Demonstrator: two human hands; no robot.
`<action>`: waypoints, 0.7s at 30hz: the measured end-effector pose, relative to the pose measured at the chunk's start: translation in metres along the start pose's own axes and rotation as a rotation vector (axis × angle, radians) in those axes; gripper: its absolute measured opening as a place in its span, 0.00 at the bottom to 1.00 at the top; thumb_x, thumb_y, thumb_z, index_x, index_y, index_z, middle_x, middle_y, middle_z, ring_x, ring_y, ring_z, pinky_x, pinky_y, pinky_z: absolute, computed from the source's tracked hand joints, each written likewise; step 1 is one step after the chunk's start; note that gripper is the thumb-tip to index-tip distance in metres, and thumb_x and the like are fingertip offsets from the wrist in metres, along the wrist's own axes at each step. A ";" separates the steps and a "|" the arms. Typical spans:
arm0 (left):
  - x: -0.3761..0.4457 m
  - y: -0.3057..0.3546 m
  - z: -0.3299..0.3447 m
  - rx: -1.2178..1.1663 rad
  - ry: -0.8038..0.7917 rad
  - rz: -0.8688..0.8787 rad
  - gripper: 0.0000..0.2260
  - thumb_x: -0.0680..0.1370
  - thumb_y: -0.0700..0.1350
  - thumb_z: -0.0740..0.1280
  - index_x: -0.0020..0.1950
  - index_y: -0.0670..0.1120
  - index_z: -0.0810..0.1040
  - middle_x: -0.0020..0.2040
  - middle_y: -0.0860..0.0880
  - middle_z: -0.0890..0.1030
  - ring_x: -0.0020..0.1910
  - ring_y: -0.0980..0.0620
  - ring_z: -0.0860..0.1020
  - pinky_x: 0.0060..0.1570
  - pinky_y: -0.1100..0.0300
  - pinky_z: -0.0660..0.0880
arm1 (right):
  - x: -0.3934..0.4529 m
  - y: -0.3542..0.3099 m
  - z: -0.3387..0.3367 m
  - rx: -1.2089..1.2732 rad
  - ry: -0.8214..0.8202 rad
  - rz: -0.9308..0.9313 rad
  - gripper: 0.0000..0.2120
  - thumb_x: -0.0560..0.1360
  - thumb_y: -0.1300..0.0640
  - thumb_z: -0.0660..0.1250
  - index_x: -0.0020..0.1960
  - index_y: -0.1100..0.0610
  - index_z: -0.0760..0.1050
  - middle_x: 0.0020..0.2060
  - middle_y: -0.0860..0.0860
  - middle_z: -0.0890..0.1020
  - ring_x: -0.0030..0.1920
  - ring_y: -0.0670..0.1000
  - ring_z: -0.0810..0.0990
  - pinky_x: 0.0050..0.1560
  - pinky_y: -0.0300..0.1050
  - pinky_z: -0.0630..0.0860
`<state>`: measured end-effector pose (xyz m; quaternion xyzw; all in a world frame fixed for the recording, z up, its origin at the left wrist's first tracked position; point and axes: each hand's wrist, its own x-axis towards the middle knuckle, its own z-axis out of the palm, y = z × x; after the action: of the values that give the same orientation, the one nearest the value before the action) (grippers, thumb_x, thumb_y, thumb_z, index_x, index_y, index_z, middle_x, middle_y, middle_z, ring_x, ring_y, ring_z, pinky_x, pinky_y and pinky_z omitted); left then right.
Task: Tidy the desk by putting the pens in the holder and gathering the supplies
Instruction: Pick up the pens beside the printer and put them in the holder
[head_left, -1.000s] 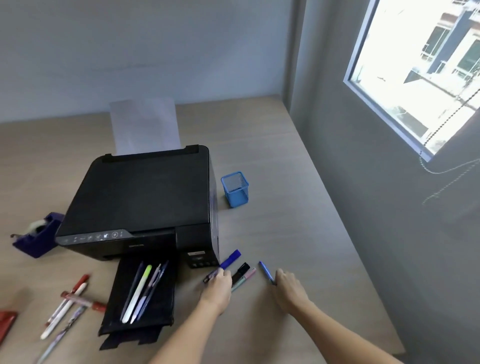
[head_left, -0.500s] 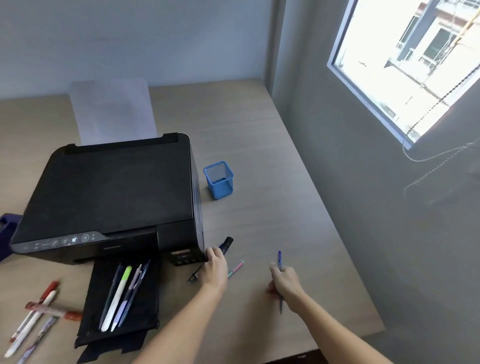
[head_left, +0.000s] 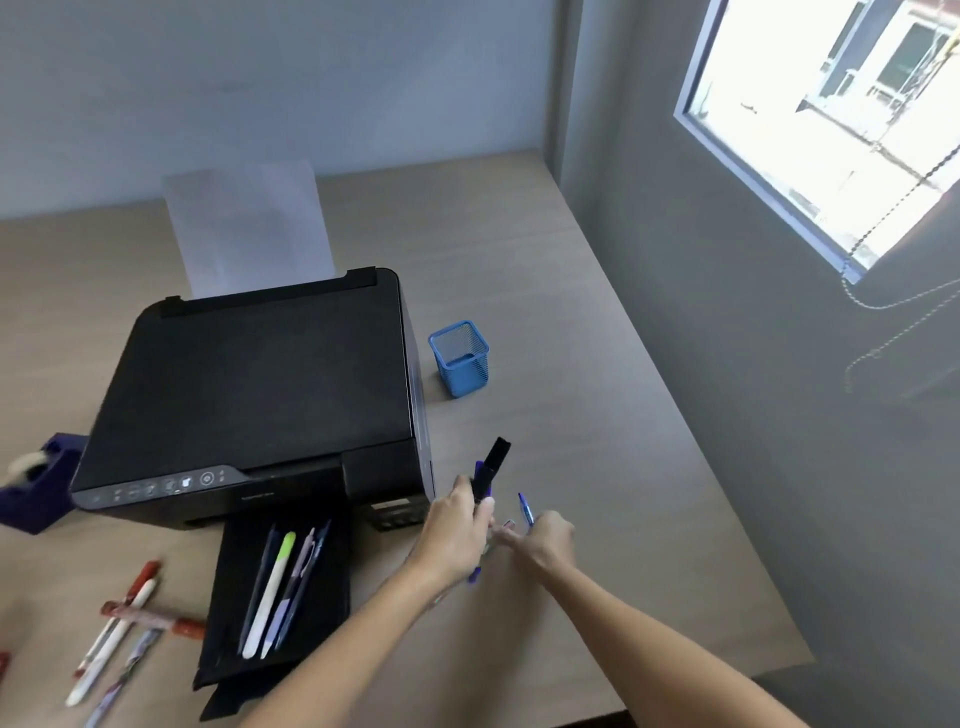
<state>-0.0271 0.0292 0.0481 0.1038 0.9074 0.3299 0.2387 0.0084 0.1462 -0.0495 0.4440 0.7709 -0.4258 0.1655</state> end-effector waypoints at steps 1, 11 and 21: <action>-0.003 0.005 -0.011 -0.028 -0.018 0.034 0.07 0.81 0.47 0.58 0.50 0.44 0.71 0.46 0.48 0.84 0.41 0.53 0.80 0.42 0.61 0.74 | -0.001 -0.006 -0.001 -0.030 -0.005 -0.002 0.21 0.65 0.45 0.74 0.33 0.57 0.66 0.32 0.53 0.72 0.32 0.55 0.72 0.29 0.42 0.66; 0.026 0.019 -0.050 -0.527 -0.036 -0.016 0.03 0.81 0.40 0.59 0.54 0.44 0.70 0.39 0.50 0.76 0.40 0.53 0.76 0.47 0.59 0.74 | 0.032 -0.018 -0.040 -0.282 -0.040 -0.107 0.15 0.75 0.60 0.57 0.58 0.65 0.74 0.58 0.64 0.79 0.59 0.64 0.78 0.54 0.49 0.74; 0.139 0.080 -0.057 -1.063 0.312 -0.321 0.03 0.80 0.43 0.63 0.51 0.44 0.72 0.32 0.49 0.68 0.24 0.54 0.71 0.28 0.61 0.68 | 0.079 -0.155 -0.130 0.419 0.064 -0.388 0.07 0.82 0.53 0.52 0.53 0.54 0.66 0.42 0.52 0.81 0.46 0.53 0.77 0.42 0.45 0.68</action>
<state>-0.1735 0.1069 0.0877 -0.2194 0.6459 0.7116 0.1683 -0.1470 0.2558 0.0550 0.3260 0.7414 -0.5852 -0.0387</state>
